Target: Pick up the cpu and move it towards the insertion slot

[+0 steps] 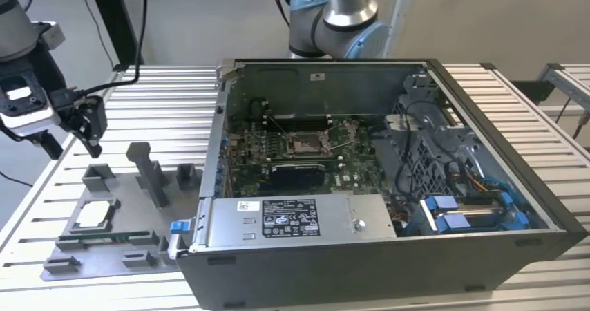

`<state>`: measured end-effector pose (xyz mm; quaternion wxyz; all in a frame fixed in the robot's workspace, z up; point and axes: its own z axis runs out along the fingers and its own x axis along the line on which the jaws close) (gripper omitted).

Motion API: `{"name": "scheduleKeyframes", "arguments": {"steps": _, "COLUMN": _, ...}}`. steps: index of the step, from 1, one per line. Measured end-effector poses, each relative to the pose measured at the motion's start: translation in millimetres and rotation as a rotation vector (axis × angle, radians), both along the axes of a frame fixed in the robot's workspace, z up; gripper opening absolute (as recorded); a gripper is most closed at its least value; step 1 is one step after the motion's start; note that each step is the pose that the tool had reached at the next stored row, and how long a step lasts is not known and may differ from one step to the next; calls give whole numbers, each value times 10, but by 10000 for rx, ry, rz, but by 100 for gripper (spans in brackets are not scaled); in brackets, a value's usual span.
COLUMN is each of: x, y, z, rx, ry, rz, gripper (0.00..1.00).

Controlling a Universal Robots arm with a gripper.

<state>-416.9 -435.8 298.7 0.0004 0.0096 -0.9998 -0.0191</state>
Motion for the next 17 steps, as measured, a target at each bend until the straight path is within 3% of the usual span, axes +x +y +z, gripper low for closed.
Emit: {"name": "scheduleKeyframes", "arguments": {"steps": 17, "x": -25, "y": 0, "z": -306, "rx": -15, "ry": -1, "rz": -1, "gripper": 100}}
